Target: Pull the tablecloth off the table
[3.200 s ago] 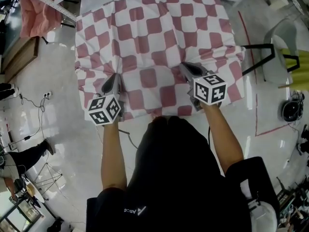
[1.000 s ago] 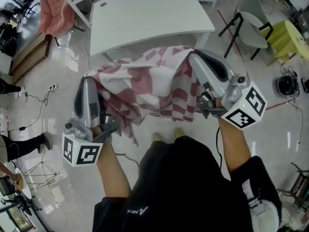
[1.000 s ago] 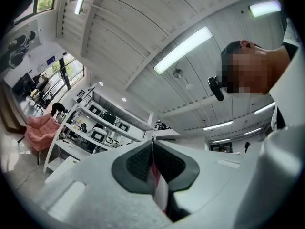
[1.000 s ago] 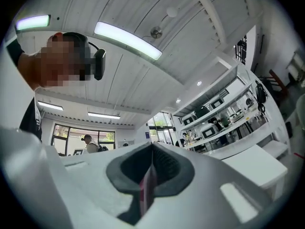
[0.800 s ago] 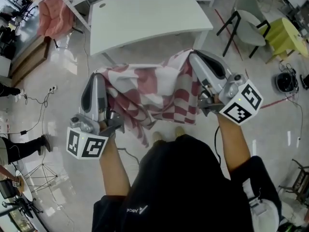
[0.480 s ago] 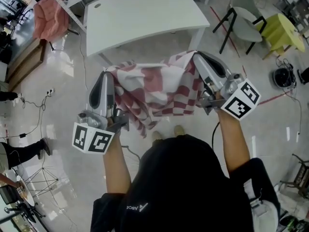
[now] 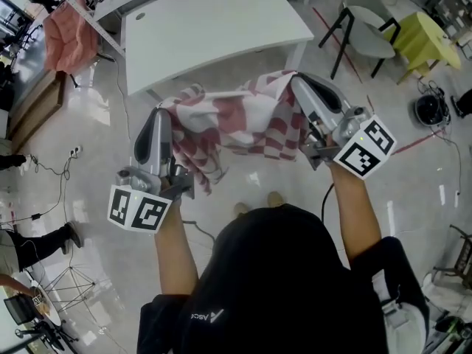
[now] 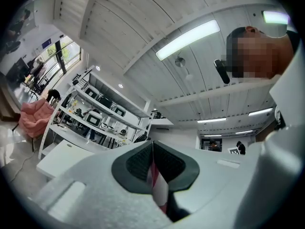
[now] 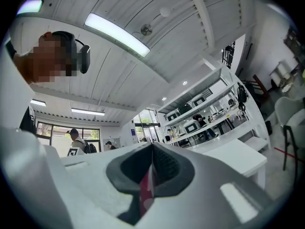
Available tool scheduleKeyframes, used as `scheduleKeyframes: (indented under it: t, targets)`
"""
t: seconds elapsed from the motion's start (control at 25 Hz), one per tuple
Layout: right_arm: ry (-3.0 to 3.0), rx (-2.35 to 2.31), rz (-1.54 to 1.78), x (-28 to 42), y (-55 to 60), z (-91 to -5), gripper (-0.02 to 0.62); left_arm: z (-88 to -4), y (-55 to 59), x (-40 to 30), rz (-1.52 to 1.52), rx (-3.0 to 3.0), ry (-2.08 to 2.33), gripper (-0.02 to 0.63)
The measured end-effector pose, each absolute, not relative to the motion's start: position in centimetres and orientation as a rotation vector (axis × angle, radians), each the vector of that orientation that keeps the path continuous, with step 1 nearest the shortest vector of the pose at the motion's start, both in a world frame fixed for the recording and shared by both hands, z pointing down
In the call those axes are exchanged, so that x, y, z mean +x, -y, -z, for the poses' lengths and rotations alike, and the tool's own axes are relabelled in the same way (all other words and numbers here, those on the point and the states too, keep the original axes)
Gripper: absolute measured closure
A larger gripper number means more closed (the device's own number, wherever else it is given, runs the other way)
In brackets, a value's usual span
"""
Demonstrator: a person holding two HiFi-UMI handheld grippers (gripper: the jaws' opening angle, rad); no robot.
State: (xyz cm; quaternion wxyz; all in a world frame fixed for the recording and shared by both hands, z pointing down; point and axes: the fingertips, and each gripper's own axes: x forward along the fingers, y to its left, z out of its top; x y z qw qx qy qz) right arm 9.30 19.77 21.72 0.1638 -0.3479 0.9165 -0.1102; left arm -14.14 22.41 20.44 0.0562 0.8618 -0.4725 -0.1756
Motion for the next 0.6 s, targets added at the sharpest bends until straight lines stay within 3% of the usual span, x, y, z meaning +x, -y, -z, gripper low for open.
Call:
scheduleKeyframes:
  t: [0.6]
  targets:
    - [-2.643,-1.019,0.324,9.29,-19.81,-22.66,0.591,-20.97,-22.08,-13.48,0.515,2.603,1.413,0.592]
